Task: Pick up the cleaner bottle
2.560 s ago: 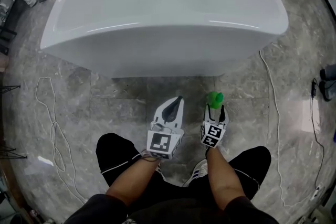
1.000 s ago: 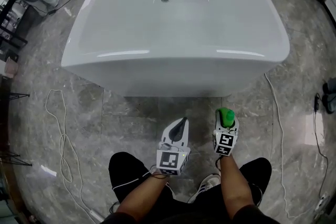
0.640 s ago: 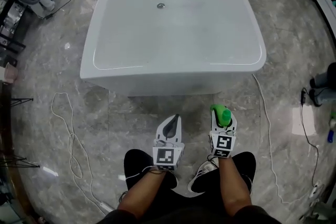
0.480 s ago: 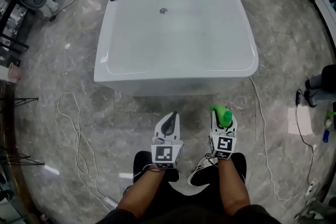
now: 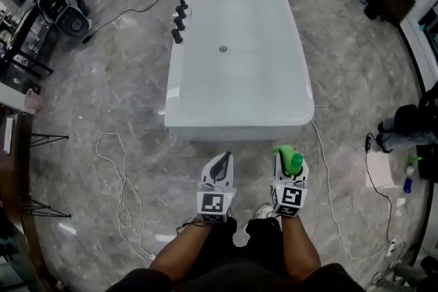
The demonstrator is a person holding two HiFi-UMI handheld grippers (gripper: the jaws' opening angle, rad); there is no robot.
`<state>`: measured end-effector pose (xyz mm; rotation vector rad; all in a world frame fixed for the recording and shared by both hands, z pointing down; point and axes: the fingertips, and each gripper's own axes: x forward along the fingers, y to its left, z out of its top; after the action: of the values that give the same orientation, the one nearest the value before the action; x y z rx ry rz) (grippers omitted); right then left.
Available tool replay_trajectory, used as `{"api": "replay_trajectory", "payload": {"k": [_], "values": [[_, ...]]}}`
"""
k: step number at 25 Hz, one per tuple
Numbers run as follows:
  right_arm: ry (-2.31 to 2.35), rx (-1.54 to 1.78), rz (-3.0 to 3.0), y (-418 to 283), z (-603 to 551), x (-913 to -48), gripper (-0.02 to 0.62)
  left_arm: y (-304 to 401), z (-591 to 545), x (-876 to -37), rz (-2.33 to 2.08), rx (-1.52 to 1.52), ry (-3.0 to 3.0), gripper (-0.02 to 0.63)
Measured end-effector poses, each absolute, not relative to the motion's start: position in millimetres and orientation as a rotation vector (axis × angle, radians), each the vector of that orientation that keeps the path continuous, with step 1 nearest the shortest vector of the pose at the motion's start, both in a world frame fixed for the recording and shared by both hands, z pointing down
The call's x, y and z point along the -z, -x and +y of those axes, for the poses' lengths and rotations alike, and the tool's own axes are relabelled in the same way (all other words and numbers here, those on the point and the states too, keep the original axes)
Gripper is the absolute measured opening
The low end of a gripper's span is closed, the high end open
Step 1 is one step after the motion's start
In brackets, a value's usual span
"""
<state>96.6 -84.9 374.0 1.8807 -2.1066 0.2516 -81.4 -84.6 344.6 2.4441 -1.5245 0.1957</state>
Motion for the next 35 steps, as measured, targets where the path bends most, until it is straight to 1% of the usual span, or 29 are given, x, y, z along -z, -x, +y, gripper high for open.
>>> {"api": "replay_trajectory", "payload": {"k": [7, 13, 22, 29, 35], "values": [[-1.961, -0.178, -2.137, -90.9, -104.3, -290.6, 0.195, 84.8, -107.3, -265.1, -1.531, -0.132, -2.458, 0.006], [-1.972, -0.114, -2.166, -94.4, -131.0, -260.3, 0.195, 84.4, -133.7, -252.8, -1.554, -0.111, -2.47, 0.006], [-1.87, -0.082, -2.26, -110.7, -183.8, -233.3, 0.195, 63.5, -189.4, -234.5, -1.618, -0.156, -2.435, 0.006], [-1.81, -0.077, -2.335, -121.9, -211.7, -223.6, 0.195, 54.1, -212.4, -223.2, -1.682, -0.147, -2.404, 0.006], [-1.822, -0.045, -2.377, -112.8, -227.8, -198.0, 0.195, 53.8, -222.5, -219.6, -1.642, -0.149, -2.412, 0.006]]}}
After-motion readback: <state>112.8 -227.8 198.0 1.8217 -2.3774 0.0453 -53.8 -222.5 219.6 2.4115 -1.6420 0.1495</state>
